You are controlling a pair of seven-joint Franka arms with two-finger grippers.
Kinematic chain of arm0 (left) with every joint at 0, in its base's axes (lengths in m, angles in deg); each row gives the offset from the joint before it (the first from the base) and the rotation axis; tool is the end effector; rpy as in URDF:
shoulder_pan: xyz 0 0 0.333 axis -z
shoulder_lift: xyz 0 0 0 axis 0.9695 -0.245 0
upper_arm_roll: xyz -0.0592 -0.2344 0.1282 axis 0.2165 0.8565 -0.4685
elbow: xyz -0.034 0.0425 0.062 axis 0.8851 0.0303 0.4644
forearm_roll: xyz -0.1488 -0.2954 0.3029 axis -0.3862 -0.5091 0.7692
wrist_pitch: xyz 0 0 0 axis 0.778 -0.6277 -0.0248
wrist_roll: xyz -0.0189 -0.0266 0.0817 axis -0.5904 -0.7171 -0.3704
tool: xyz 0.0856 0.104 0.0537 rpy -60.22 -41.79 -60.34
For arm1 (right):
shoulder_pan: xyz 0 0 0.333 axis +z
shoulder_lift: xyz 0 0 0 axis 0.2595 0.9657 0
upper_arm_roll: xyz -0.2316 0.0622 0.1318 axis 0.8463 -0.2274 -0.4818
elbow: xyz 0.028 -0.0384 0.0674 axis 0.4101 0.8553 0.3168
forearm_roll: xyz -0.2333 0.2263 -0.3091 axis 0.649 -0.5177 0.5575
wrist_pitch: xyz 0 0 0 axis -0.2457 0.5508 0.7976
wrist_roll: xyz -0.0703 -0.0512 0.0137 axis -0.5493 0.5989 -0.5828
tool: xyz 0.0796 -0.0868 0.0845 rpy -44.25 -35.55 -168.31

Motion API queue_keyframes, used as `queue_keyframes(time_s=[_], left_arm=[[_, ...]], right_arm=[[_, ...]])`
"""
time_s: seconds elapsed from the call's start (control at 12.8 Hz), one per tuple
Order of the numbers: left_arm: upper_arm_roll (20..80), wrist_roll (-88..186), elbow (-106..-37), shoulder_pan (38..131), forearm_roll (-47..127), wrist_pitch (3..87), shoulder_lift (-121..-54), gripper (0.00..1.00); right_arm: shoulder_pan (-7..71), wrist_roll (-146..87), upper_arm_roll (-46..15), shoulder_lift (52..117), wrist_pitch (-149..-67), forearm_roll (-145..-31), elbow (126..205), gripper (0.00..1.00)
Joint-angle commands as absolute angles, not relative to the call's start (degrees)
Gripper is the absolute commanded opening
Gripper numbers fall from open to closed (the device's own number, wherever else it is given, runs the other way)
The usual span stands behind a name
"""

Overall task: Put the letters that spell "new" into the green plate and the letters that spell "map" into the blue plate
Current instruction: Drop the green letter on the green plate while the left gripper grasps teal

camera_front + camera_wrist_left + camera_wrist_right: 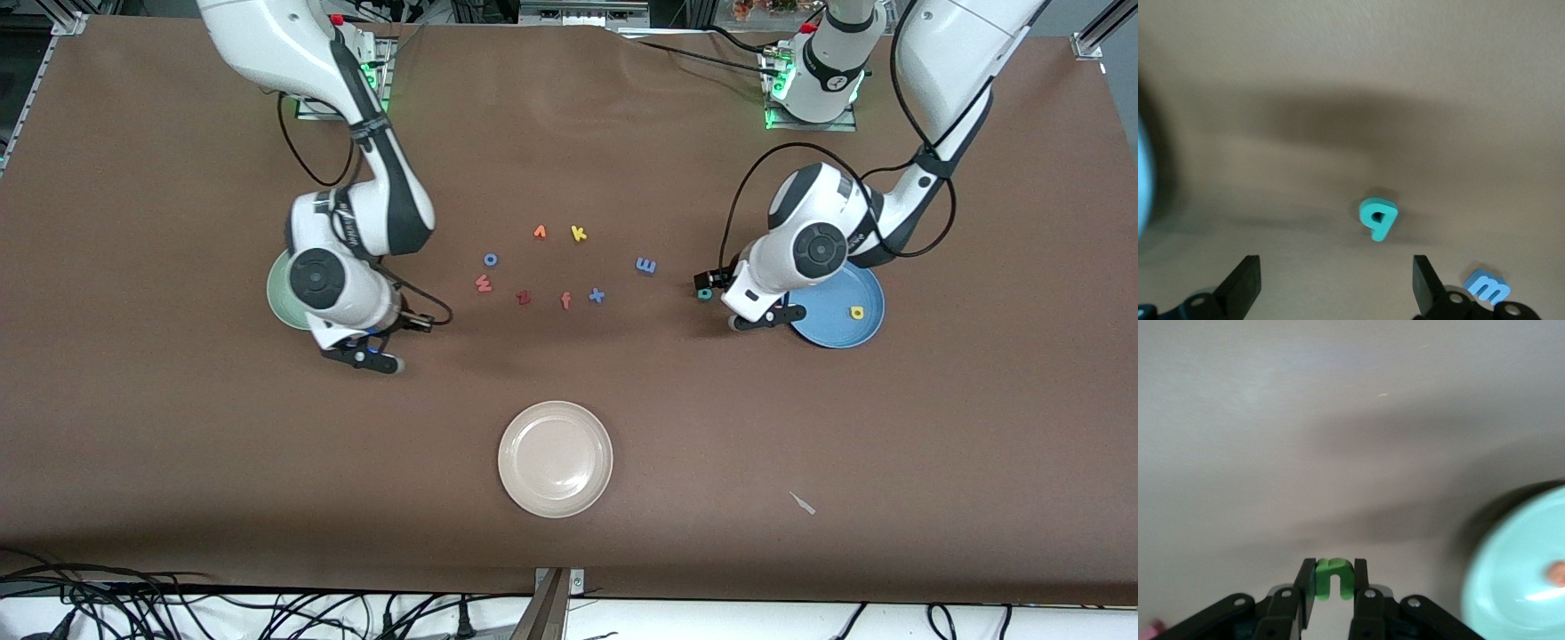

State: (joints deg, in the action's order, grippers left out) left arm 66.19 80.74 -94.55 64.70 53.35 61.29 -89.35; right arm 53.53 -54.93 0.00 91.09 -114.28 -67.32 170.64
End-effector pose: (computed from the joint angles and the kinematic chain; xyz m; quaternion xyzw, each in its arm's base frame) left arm 0.4961 -0.2516 0.0809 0.9829 0.1097 -0.1426 0.0404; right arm 0.6117 0.2071 0.1424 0.9919 -0.0941 -0.0848 0.0092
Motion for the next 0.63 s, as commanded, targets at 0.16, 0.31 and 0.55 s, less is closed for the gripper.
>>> queue_keyframes(time_s=[0.16,0.31,0.55], left_arm=[[66.2,84.3,-96.4,65.0,53.6,67.0,-90.2,0.96],[66.1,87.8,-96.1,65.4,53.7,70.2,-91.9,0.90],[65.4,88.5,-95.6,66.8,53.9,71.8,-93.3,0.80]], right_arm=[[54.2,-39.8,7.0,78.9,-113.7,-67.6,188.1,0.18],[54.1,-39.1,7.8,79.6,-116.9,-67.6,192.0,0.18],[54.1,-33.2,8.7,79.7,-132.4,-67.8,202.4,0.33]])
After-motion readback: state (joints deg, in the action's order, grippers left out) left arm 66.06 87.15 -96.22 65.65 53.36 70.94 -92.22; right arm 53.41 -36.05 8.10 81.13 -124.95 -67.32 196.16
